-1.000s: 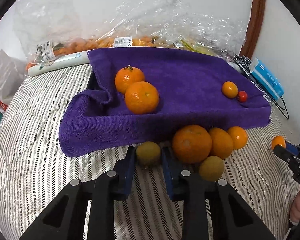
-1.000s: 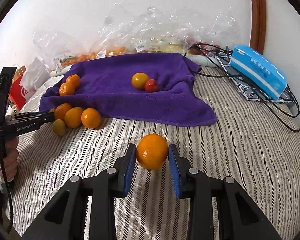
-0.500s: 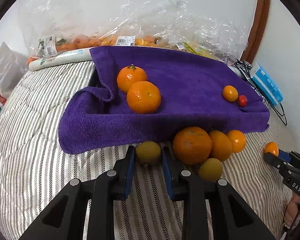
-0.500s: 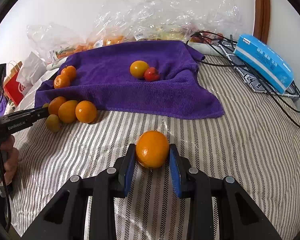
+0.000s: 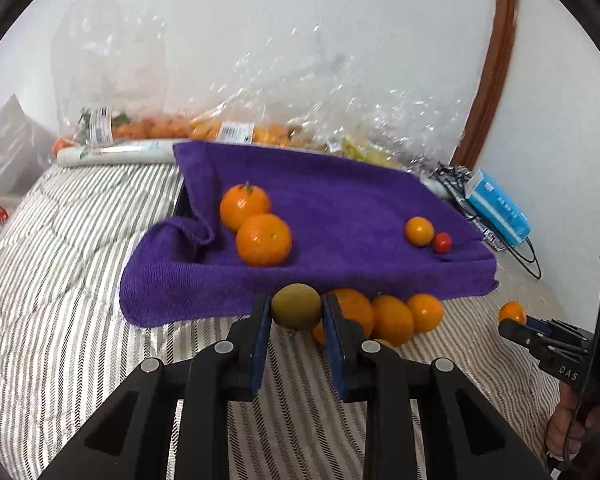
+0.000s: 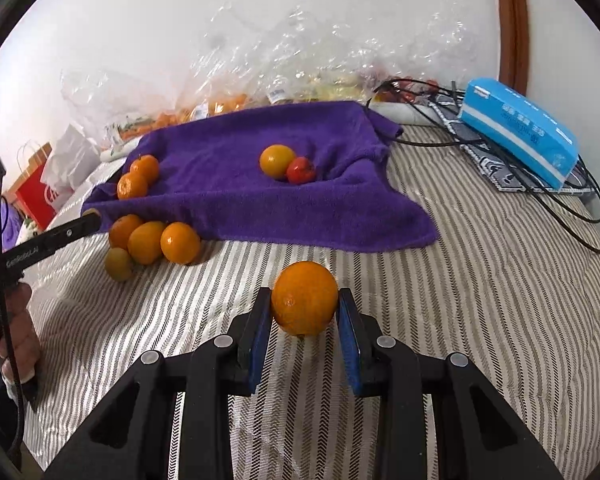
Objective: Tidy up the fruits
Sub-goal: 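Lift the orange with the right gripper while the left gripper grasps a yellow-green fruit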
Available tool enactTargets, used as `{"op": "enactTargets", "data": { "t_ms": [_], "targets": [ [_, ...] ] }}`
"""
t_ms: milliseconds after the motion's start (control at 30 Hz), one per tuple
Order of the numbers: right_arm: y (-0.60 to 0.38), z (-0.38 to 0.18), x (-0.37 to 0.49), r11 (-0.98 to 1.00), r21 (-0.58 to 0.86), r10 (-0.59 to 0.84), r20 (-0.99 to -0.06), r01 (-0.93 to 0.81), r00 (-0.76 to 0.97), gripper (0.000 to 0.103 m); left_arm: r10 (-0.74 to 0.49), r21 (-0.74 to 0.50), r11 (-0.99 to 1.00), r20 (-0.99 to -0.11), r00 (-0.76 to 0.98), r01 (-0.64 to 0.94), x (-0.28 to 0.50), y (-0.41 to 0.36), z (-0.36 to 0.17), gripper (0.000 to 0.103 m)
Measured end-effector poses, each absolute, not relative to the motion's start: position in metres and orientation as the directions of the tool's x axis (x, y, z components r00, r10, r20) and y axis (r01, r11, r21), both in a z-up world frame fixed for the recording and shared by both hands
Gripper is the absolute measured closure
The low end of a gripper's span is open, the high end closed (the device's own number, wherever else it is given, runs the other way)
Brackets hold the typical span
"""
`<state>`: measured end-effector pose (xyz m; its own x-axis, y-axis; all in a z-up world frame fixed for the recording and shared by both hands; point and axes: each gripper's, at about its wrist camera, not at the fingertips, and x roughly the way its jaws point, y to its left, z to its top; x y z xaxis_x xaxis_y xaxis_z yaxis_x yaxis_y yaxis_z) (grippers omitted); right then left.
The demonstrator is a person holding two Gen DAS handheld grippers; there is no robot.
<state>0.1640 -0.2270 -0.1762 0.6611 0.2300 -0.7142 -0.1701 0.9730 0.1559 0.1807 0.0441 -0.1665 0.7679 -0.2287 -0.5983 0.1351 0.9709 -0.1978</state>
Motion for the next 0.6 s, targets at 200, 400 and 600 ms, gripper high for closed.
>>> {"op": "enactTargets", "data": {
  "t_ms": [200,400,600],
  "targets": [
    [-0.226,-0.175,0.164,0.979,0.135,0.203,-0.715,-0.152,0.669,0.071,-0.248,-0.218,0.965,-0.567,0.785,0.147,0.175,0.048,-0.159,0.078],
    [-0.221,-0.171,0.158,0.985,0.087,0.166,-0.701,-0.148,0.694,0.071,-0.237,-0.219,0.966,-0.536,0.81,0.138,0.168,0.049,-0.153,0.078],
    [-0.223,-0.17,0.156,0.989,0.08,0.143,-0.691,-0.121,0.709,0.071,-0.247,-0.245,0.96,-0.524,0.815,0.133,0.167,0.053,-0.151,0.078]
  ]
}}
